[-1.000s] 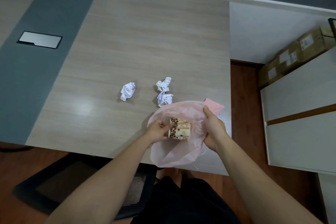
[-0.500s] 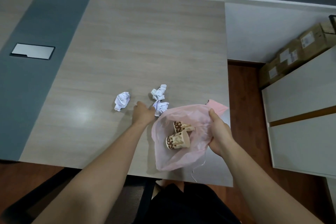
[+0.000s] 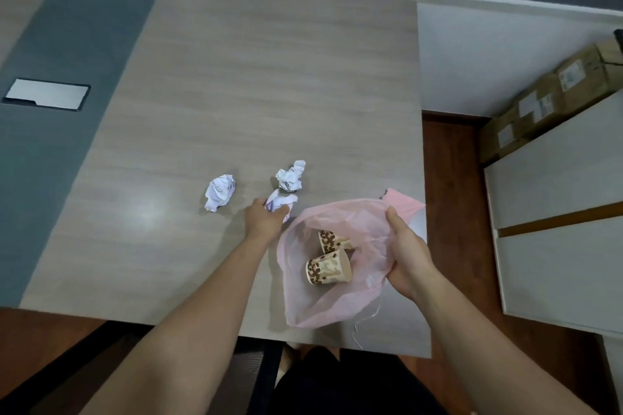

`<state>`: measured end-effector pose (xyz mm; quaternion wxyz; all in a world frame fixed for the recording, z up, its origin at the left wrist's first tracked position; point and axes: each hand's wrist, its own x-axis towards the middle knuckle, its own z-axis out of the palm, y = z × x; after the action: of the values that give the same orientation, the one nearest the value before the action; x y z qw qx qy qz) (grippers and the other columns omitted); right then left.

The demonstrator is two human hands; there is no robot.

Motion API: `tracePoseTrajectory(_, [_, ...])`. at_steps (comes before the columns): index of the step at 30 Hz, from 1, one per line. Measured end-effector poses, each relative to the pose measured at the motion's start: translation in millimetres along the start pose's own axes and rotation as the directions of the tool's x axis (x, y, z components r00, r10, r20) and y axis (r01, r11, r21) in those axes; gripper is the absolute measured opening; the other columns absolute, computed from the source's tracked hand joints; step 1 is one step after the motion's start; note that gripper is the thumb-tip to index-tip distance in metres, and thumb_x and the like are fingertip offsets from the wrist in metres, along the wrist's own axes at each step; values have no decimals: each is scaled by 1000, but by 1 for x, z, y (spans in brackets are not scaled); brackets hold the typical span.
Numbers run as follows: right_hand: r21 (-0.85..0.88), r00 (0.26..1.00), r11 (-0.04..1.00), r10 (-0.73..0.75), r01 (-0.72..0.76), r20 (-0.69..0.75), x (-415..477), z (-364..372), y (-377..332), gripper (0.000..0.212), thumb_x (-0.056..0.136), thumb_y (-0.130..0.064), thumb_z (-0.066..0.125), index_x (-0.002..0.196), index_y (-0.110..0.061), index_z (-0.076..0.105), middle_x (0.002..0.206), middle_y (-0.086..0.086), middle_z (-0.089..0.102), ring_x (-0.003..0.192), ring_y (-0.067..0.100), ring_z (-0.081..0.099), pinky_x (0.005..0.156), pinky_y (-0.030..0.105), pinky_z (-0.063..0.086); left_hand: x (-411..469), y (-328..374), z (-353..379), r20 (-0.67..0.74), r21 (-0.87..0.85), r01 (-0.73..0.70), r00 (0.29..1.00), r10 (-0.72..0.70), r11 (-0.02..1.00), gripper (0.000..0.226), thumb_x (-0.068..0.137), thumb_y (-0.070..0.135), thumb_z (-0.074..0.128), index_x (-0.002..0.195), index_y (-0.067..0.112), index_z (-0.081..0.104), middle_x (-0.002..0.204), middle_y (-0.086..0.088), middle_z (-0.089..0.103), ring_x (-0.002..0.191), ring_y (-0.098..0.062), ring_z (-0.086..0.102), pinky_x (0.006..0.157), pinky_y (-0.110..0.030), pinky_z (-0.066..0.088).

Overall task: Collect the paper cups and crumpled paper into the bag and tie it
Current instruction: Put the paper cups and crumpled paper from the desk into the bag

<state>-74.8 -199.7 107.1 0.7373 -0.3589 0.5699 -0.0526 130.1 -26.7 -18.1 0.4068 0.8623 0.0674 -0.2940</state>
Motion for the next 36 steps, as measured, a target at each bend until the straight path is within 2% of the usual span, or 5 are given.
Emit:
tracePoseTrajectory(9, [50,998,999,-19,16,63,-22,35,3,38,109,-48,61,115,-16,80,108,10,85,107,32,79,111,54,56,-67,-17,-27,613,-196,-4,780,126,981,49,86,35,87,125,17,64,120,-5,79,90,-9,69,68,-26,51])
tracePoseTrajectory(18, [3,998,999,-39,39,49,-29,44,5,39,109,-47,62,115,-13,81,109,13,84,110,36,79,112,56,56,-98,9,37,513,11,-232,836,194,973,26,101,12,74,127,11,70,112,3,75,87,-1,71,64,-7,51])
tracePoseTrajectory(23, [7,999,999,-50,50,14,-19,38,-6,34,110,-43,61,109,-14,79,98,9,85,97,32,81,98,49,62,-79,25,34,515,83,-217,845,145,973,54,73,58,78,115,24,77,107,8,81,100,-13,76,92,-38,62])
tracePoseTrajectory(30, [53,1000,998,-19,20,-12,14,25,-20,43,106,-55,63,127,-20,77,116,9,84,109,35,79,94,52,63,-18,63,-9,252,240,-186,960,124,953,23,98,16,59,80,14,73,94,-10,80,82,-31,72,79,-33,57])
tracePoseTrajectory(36, [52,1000,999,17,-17,-10,33,18,-26,44,104,-56,65,128,-20,75,115,6,84,109,35,79,90,52,63,41,72,5,186,464,-337,941,282,819,51,98,16,61,148,23,57,144,-16,51,131,-41,49,110,-39,36])
